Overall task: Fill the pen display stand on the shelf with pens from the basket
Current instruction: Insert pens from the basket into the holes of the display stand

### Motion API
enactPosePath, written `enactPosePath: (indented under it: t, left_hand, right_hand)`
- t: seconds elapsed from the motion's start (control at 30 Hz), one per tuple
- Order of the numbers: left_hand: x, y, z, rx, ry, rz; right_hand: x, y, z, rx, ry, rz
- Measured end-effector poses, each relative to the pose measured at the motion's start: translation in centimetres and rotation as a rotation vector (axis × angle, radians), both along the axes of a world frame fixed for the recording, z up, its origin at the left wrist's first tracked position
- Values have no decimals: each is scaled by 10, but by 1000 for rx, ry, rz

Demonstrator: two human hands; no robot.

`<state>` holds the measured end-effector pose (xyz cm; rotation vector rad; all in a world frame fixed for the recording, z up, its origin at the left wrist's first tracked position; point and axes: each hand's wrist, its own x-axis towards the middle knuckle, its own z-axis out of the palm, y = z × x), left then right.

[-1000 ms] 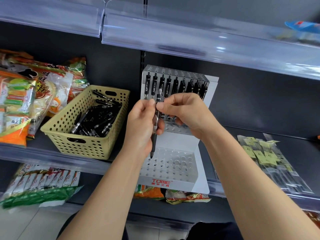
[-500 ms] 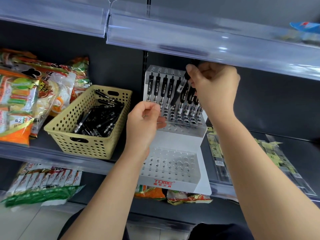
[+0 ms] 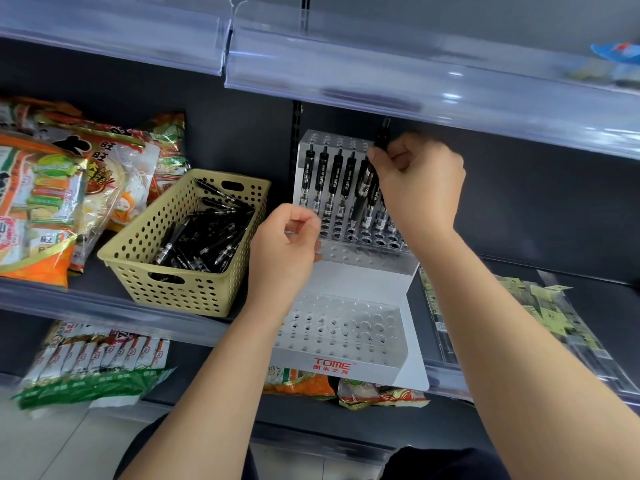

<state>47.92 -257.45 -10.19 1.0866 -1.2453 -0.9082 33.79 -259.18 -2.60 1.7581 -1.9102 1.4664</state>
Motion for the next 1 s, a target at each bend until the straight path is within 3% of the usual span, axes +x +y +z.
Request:
enactPosePath:
  t: [0.6, 1.0]
  left_hand:
    - [3, -1, -2, -19, -17, 4]
    - [8, -5, -2, -33, -42, 24]
  right_hand:
    - [4, -9, -18, 310, 272, -101]
    - [15, -3, -29, 255, 317, 3]
